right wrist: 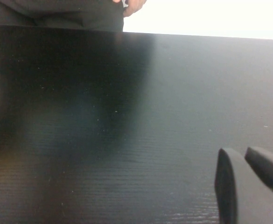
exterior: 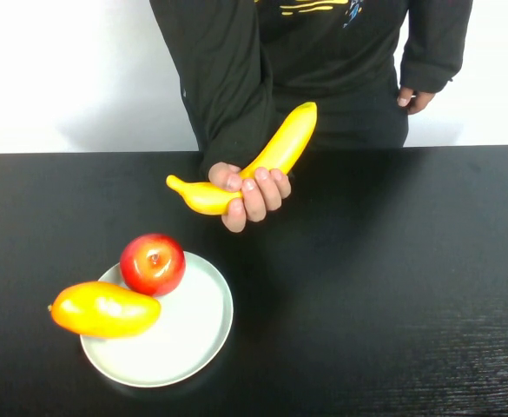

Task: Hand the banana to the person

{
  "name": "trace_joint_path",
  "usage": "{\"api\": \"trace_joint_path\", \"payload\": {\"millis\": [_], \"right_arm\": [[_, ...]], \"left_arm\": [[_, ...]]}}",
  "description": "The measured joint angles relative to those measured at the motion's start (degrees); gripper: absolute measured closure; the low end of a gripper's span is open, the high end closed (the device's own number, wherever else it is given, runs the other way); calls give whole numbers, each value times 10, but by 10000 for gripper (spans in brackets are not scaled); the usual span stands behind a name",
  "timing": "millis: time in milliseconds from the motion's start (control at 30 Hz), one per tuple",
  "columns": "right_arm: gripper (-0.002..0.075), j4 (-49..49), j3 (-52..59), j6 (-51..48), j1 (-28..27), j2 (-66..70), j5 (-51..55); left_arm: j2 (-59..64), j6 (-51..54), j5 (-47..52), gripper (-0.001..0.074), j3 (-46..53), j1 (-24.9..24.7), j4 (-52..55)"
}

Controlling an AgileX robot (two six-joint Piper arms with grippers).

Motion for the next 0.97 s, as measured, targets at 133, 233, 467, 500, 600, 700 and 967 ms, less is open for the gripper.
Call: {"api": "trace_joint_path", "payload": {"millis": [133,233,467,500,600,700,967], "right_arm": [[733,0,0,0,0,0,0],[733,0,0,0,0,0,0],[733,0,0,0,0,0,0],[733,0,0,0,0,0,0],[733,0,0,0,0,0,0],[733,0,0,0,0,0,0],[733,0,0,0,0,0,0]], "left_arm": [[0,1,104,738,0,1,0],[0,2,147,738,0,1,-1],[0,2,152,738,0,1,-1],[0,2,152,738,0,1,-1],[0,2,153,738,0,1,-1],[0,2,152,738,0,1,-1],[0,2,152,738,0,1,-1]]}}
